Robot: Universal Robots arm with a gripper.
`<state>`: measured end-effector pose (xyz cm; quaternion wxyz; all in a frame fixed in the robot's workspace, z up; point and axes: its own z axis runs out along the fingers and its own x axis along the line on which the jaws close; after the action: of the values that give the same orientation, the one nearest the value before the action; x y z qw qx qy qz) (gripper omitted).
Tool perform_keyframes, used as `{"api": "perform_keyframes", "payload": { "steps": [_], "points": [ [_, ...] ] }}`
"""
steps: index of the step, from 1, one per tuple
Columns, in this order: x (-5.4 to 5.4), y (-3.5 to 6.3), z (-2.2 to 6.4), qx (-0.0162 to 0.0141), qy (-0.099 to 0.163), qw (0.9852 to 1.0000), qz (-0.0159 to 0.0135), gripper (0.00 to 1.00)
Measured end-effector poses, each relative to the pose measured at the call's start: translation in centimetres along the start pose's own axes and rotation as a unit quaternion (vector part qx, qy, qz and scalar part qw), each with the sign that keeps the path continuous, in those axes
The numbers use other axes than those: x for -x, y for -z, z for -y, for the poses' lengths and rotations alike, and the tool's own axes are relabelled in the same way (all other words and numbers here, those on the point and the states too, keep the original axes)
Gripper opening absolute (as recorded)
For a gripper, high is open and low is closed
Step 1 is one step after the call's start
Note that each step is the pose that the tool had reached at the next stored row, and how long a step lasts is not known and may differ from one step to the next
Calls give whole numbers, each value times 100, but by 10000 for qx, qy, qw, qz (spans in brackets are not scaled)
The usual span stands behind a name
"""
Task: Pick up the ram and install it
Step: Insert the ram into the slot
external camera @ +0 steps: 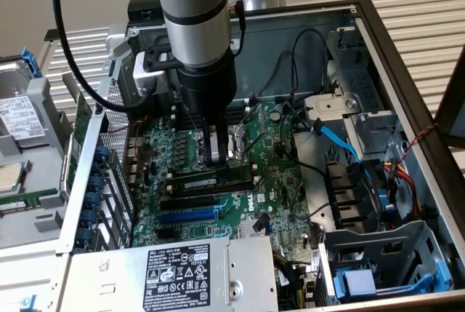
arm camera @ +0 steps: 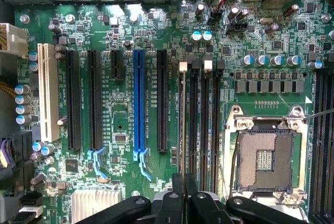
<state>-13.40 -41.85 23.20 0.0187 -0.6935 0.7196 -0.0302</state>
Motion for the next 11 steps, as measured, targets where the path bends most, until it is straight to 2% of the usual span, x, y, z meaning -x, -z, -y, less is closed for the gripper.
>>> {"api": "perform_keyframes", "payload": {
  "steps": [11],
  "points": [
    [-1, -8, -18, -10, 1, 10000, 1, 12]
  ]
}}
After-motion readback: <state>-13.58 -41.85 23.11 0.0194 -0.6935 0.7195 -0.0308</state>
